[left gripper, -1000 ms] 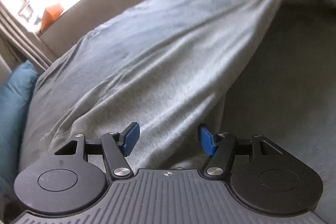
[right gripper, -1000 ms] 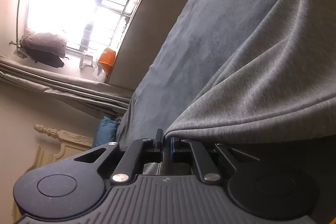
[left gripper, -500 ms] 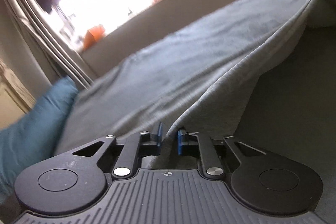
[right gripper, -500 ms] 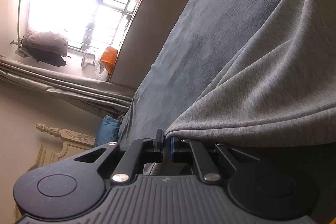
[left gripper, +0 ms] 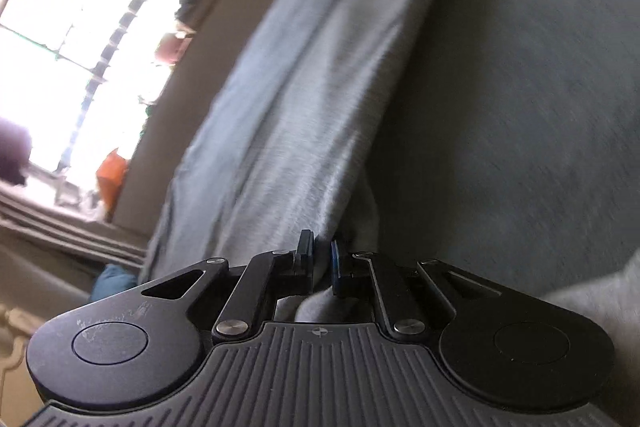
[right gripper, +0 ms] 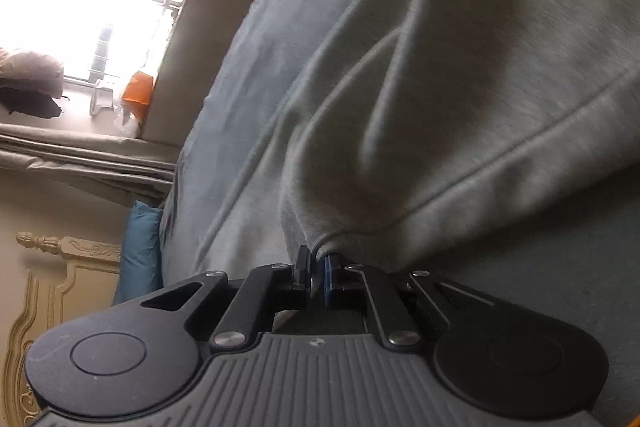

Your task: Fold clothes

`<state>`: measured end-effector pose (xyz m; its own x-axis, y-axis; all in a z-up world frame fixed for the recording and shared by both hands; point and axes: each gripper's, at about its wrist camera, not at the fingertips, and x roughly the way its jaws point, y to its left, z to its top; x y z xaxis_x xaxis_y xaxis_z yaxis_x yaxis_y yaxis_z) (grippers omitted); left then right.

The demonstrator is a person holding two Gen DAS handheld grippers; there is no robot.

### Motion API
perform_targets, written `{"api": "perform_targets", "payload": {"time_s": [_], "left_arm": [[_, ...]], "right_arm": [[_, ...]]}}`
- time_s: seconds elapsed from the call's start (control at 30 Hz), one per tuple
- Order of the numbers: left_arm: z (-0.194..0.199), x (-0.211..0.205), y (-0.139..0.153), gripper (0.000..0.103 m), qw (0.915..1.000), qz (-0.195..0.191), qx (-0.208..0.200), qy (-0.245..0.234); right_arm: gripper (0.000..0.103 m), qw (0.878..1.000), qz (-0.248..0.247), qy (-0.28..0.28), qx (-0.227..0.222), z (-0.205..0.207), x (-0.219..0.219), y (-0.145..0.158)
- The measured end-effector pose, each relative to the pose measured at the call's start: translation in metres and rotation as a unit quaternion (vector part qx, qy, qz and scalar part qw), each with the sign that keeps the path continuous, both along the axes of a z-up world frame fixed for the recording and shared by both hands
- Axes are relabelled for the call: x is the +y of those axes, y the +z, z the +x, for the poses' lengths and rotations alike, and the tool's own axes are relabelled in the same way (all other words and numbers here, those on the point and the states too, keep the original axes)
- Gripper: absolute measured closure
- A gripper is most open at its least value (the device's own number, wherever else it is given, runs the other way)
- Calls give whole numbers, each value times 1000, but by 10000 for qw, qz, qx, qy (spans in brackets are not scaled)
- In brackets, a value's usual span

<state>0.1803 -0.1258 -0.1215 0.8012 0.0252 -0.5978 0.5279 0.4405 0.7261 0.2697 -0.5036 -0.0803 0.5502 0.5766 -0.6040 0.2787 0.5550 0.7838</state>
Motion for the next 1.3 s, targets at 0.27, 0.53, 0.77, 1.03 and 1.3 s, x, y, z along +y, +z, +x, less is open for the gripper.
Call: {"api": "perform_targets", "payload": {"time_s": [0.27,0.53,0.77,1.03,1.3], "left_arm": [[-3,8,28,91,9963,-684,505,86],[22,3,51,83,9765,-1958,740,504],[53,-15,30,83,9680,-2097,846,1091],[53,-9,24,83,9674,-2012,889,1252],[51,-8,25,83,9682,-1979,920,1220]], "right_arm": [[94,9993,-236,-138,239,-42,-26,2],[61,9849,-112,-1669,445,-100,-98,5],[64,9579,153,-2799,620,-89,-127,-15],[100,9471,-2184,-2352,-31,-78,-132,44],[100,9343,-2300,-2677,496,-92,-158,23]]}}
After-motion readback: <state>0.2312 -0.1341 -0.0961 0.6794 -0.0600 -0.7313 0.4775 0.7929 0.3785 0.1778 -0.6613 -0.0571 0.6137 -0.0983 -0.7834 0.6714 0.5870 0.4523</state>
